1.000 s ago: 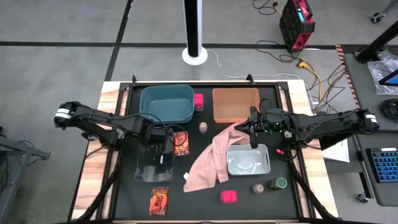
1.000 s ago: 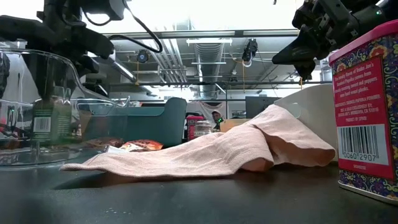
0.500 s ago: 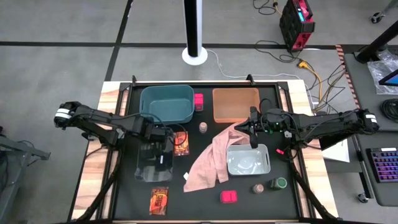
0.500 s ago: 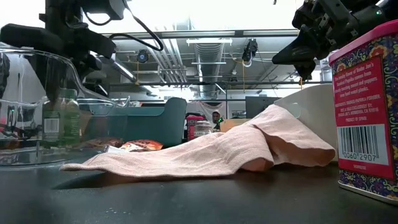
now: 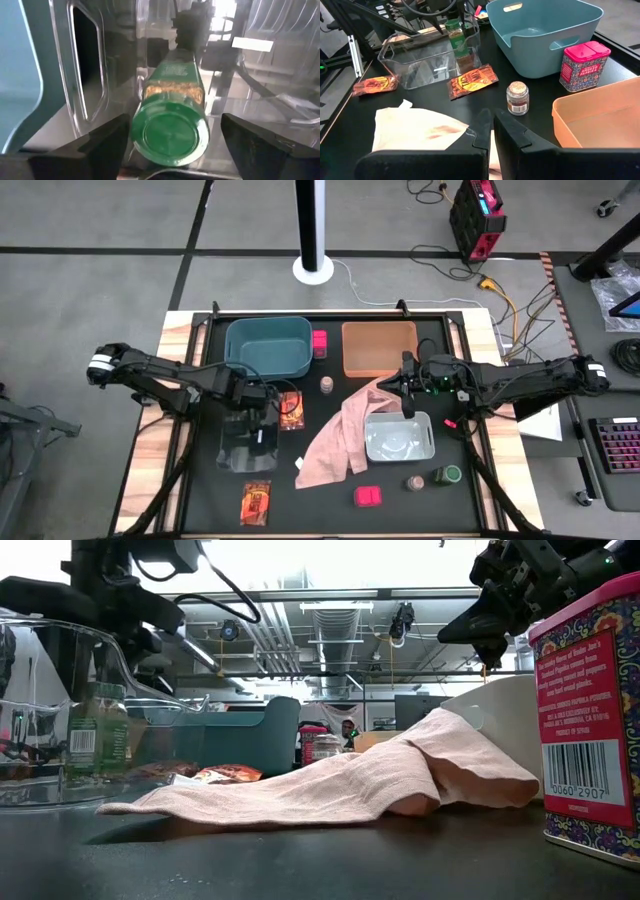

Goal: Sort spices by type
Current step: Put the left green seasoning bottle into the transparent bin

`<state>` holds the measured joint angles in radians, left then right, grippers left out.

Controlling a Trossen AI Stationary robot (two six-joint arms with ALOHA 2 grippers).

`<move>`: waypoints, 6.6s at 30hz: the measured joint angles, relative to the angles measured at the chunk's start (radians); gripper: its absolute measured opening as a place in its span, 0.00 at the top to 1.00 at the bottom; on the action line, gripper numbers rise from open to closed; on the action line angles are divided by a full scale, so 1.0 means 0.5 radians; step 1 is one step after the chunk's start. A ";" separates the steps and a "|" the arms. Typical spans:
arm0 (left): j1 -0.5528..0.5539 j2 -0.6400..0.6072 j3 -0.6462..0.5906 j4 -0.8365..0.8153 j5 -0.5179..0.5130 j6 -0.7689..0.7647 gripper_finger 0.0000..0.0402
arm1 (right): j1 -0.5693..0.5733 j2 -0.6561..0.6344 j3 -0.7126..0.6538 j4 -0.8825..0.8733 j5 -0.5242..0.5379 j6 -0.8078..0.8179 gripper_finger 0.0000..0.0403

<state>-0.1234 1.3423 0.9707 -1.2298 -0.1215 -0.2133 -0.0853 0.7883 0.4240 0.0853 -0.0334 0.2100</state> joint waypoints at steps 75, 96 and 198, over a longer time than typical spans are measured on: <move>-0.105 -0.005 0.185 -0.109 -0.208 -0.074 1.00 | 0.000 0.000 0.000 -0.006 -0.001 0.022 0.97; -0.105 -0.005 0.185 -0.079 -0.192 -0.147 1.00 | 0.000 0.000 0.000 -0.013 -0.001 0.031 0.97; -0.755 0.036 0.211 -0.131 0.249 -0.981 1.00 | 0.000 -0.001 -0.002 -0.057 0.000 0.006 0.97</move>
<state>-0.5009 1.3605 1.0764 -1.2953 0.0032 -0.7040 -0.0853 0.7879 0.4229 0.0566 -0.0334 0.2129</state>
